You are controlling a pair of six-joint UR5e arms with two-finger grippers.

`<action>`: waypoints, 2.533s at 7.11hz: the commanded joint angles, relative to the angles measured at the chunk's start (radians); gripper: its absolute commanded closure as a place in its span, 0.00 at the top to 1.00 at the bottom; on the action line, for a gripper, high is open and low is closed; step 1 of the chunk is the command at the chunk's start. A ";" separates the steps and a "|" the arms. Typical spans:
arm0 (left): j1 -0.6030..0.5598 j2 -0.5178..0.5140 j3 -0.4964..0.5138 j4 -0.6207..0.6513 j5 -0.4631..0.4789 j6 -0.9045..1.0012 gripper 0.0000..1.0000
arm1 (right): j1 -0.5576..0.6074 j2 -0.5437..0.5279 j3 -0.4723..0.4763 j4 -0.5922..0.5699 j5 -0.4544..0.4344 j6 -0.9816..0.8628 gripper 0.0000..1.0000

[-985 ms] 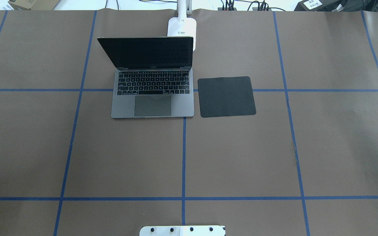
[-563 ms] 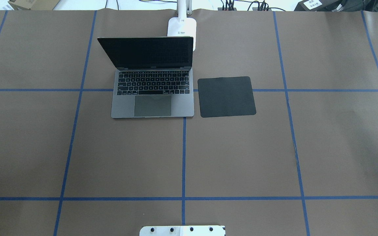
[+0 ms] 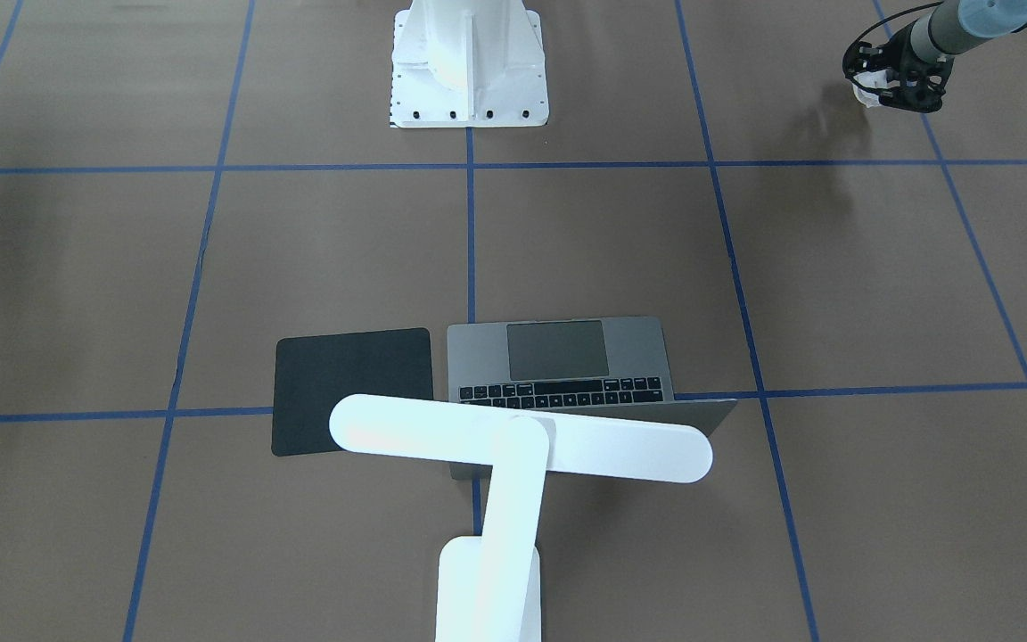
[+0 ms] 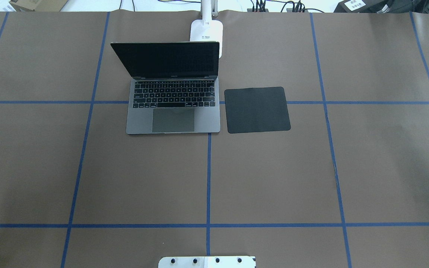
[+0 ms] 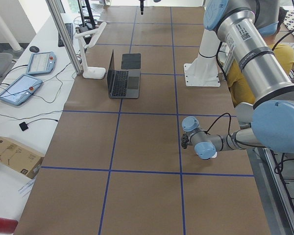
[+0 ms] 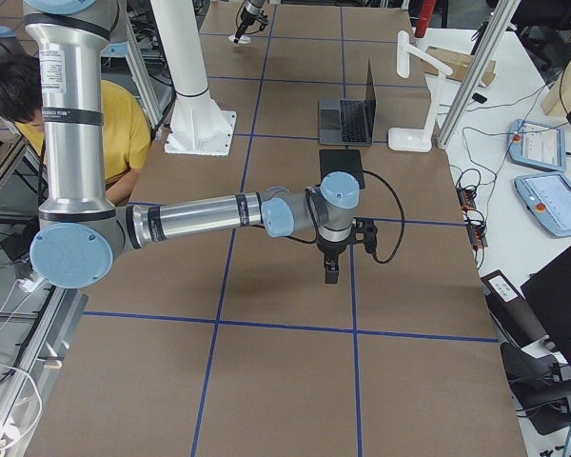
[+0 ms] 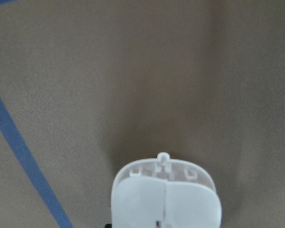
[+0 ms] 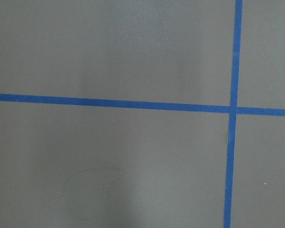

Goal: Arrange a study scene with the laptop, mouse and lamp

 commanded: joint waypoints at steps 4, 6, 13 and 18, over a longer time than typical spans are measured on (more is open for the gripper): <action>-0.137 -0.074 -0.152 0.140 -0.070 -0.004 0.18 | 0.000 0.000 -0.002 0.000 0.001 0.000 1.00; -0.184 -0.213 -0.221 0.361 -0.072 -0.002 0.18 | 0.000 0.000 -0.003 -0.002 0.002 0.000 1.00; -0.306 -1.013 -0.203 1.202 -0.058 -0.001 0.17 | 0.000 -0.002 -0.009 -0.002 0.000 0.000 1.00; -0.296 -1.497 0.166 1.287 -0.037 -0.102 0.18 | 0.000 0.000 -0.012 -0.002 0.000 0.002 1.00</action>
